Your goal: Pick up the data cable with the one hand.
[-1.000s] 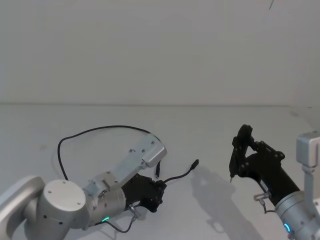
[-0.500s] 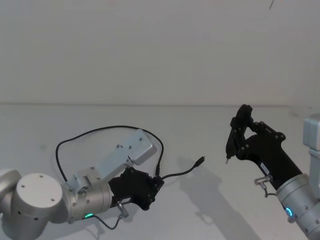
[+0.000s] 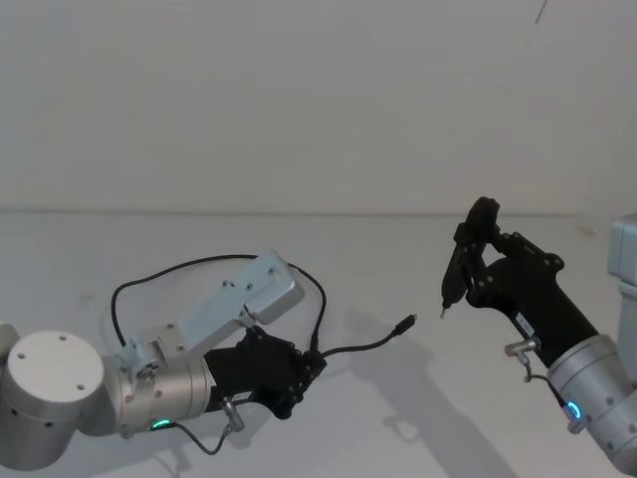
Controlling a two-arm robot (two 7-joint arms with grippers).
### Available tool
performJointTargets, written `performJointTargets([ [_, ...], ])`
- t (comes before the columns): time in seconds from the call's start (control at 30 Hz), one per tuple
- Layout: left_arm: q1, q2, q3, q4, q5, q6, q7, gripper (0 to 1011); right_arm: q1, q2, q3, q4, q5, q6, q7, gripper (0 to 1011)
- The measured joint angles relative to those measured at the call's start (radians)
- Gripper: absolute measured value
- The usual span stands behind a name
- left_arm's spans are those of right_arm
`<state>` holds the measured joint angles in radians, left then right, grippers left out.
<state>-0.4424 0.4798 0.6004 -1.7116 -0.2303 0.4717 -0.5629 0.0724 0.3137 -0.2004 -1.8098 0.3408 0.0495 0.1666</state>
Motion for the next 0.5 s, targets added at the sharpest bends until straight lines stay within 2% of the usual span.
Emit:
performJointTargets([
  [0.5, -0.009, 0.014, -0.001, -0.01, -0.01, 0.001, -0.022, 37, 0.031, -0.012, 0.003, 0.034, 0.011, 0.0, 0.04, 279],
])
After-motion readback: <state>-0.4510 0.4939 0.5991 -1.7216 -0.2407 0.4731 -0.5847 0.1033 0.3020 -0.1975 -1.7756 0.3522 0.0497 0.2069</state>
